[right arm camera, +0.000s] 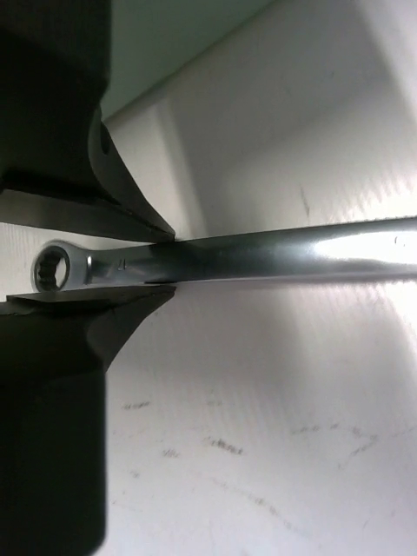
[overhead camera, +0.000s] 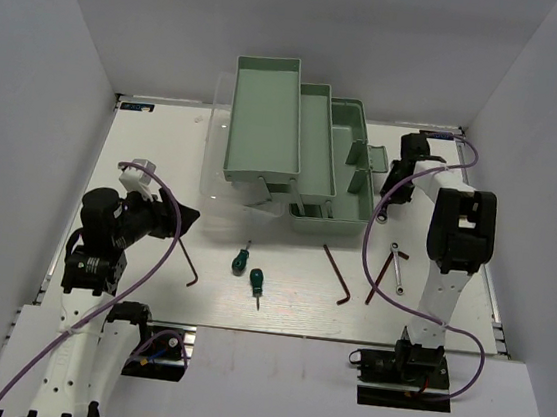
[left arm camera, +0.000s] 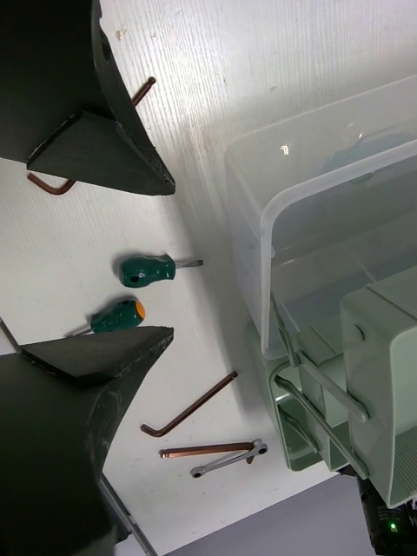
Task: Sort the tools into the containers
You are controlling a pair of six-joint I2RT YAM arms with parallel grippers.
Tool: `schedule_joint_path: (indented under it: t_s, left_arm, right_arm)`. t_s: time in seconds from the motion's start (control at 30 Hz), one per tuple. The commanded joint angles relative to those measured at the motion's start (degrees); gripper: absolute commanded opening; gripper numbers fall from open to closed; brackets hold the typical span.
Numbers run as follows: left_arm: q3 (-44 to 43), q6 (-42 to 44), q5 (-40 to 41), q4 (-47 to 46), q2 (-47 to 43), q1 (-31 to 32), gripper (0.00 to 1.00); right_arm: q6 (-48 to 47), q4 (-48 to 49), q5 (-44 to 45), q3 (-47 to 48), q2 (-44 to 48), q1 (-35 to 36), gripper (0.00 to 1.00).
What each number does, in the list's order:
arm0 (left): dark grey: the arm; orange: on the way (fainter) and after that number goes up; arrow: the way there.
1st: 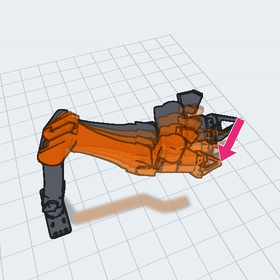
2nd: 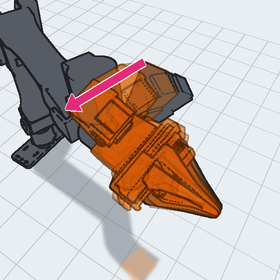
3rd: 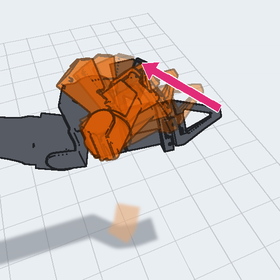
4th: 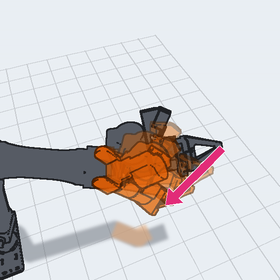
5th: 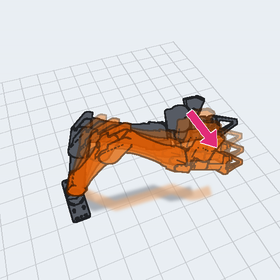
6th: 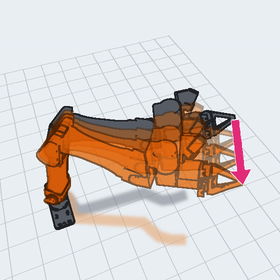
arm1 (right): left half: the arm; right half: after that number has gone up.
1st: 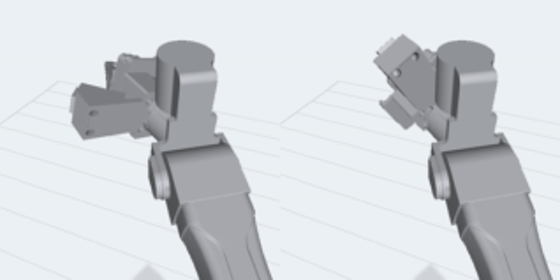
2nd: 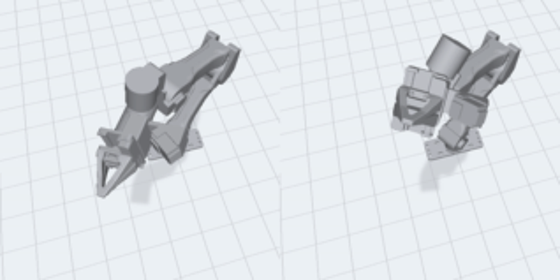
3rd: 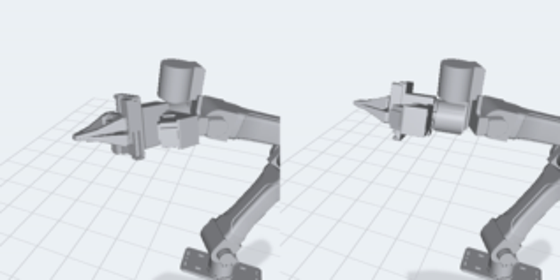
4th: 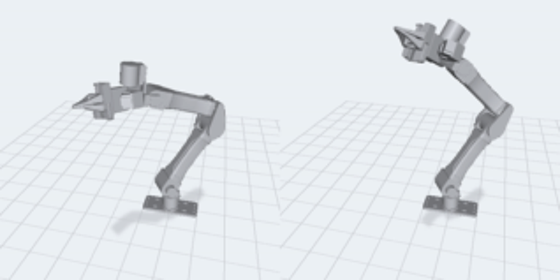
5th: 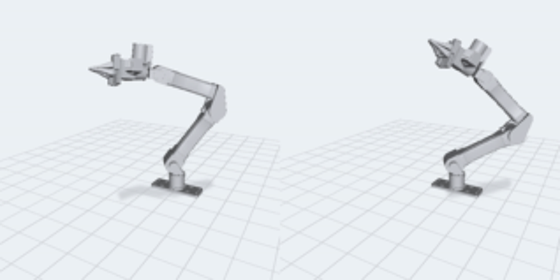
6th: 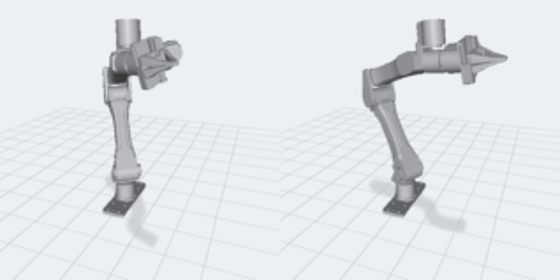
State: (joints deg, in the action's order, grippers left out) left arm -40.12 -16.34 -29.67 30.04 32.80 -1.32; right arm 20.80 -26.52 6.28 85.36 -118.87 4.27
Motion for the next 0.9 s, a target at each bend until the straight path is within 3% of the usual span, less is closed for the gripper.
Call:
schedule_joint_path:
  t_s: [0.0, 0.23, 0.4, 0.5, 0.57, 0.67, 0.87]
  left_arm:
    - [-0.5, 0.7, -1.6, 0.4, -0.9, 0.1, 0.72]
    - [-0.5, 0.7, -1.6, 0.4, -1.4, 0.1, 0.72]
    - [-0.5, 0.7, -2.1, 0.4, -1.4, 0.1, 0.72]
    - [-0.5, 0.7, -2.7, -0.2, -1.9, 0.1, 0.72]
    - [0.0, 0.2, -3.2, -0.7, -1.9, 0.1, 0.72]
    - [0.0, 0.2, -3.2, -0.7, -1.9, 0.1, 0.72]
    - [0.0, 0.2, -3.2, -0.1, -1.9, 0.1, 0.72]
  right_arm:
    - [-1.0, -9.4, 5.1, -0.2, -2.9, -0.1, 0.32]
    - [-2.3, -13.8, 3.6, 0.7, -4.1, -1.6, 0.07]
    - [-3.7, -14.0, 2.0, -3.4, -0.9, -2.1, 0.04]
    - [-4.9, -13.0, 2.0, -5.5, 1.3, -2.4, 0.17]
    - [-5.7, -12.9, 2.3, -5.4, 1.7, -2.3, 0.35]
    - [-5.8, -12.1, 2.4, -4.0, 0.4, -2.3, 0.46]
    - [-4.9, -12.1, 2.1, 2.4, -3.3, -2.3, 0.5]
